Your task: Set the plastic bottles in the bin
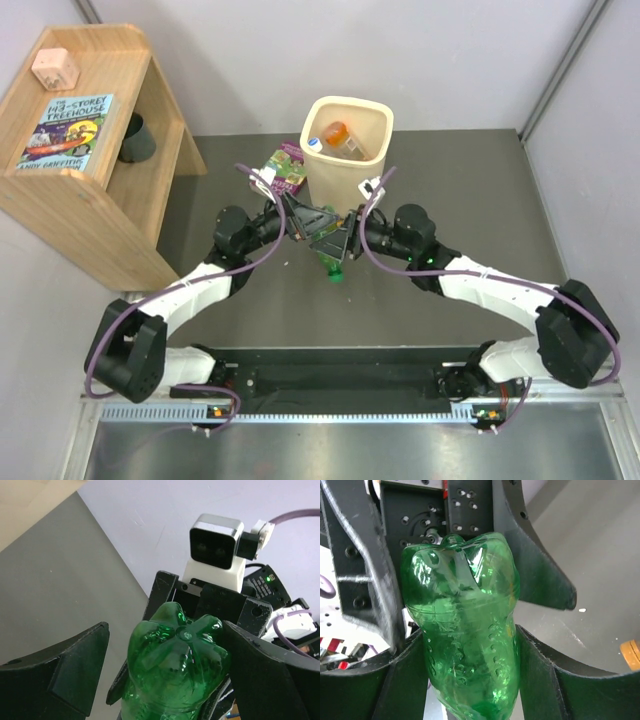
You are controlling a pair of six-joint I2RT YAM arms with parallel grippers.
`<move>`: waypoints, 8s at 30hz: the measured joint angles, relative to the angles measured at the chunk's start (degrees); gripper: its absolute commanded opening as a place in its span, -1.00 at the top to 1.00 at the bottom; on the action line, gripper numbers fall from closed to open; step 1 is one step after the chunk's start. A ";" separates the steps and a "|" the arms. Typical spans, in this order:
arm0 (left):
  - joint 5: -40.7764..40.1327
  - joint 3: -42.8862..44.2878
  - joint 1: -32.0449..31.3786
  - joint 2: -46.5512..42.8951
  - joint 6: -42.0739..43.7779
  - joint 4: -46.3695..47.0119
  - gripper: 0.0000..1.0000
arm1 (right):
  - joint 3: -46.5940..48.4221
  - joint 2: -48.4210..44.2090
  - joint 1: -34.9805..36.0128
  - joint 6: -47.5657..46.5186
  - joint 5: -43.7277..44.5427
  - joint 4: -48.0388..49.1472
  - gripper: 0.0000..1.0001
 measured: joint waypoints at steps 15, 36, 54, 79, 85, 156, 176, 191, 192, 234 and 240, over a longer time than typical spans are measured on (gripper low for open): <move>2.64 3.74 1.42 0.74 2.43 -4.33 1.00 | 1.18 0.02 0.66 -2.49 3.85 -5.79 -0.99; -6.88 77.11 8.15 43.54 24.68 -26.91 -0.98 | -0.66 -18.49 0.92 -11.23 17.55 -30.64 -0.99; -22.53 41.16 3.17 10.82 33.05 -41.66 -0.98 | -0.79 -18.03 0.90 -9.49 32.30 -36.72 -0.99; -25.18 11.30 -4.15 18.18 37.40 -41.72 -0.98 | -2.56 -23.93 0.74 -9.92 39.34 -39.34 -0.99; -24.52 15.61 -4.90 26.29 35.82 -40.52 -0.98 | -3.85 -25.20 0.72 -9.49 39.67 -40.35 -0.99; 0.46 6.12 -3.56 -4.50 16.13 -29.83 -0.98 | 3.37 -16.90 -9.14 -5.35 11.21 -19.87 1.00; -35.87 6.25 -1.88 -17.97 23.63 -63.30 -0.98 | 57.18 22.05 -15.17 -20.39 36.74 -35.69 -1.00; -41.22 8.68 -1.88 -17.55 27.80 -68.24 -0.98 | 45.51 9.27 -15.34 -21.94 41.11 -36.46 -0.99; -41.33 8.79 -1.88 -17.20 27.85 -68.22 -0.98 | 43.39 6.71 -15.34 -22.05 41.64 -36.41 -0.99; -37.73 3.63 -2.14 -17.25 24.37 -68.24 -0.98 | 69.81 32.72 -16.09 -8.33 43.52 -74.84 1.00; -37.97 3.63 -2.14 -17.25 24.39 -68.24 -0.98 | 70.07 32.70 -16.00 -8.09 44.48 -75.73 1.00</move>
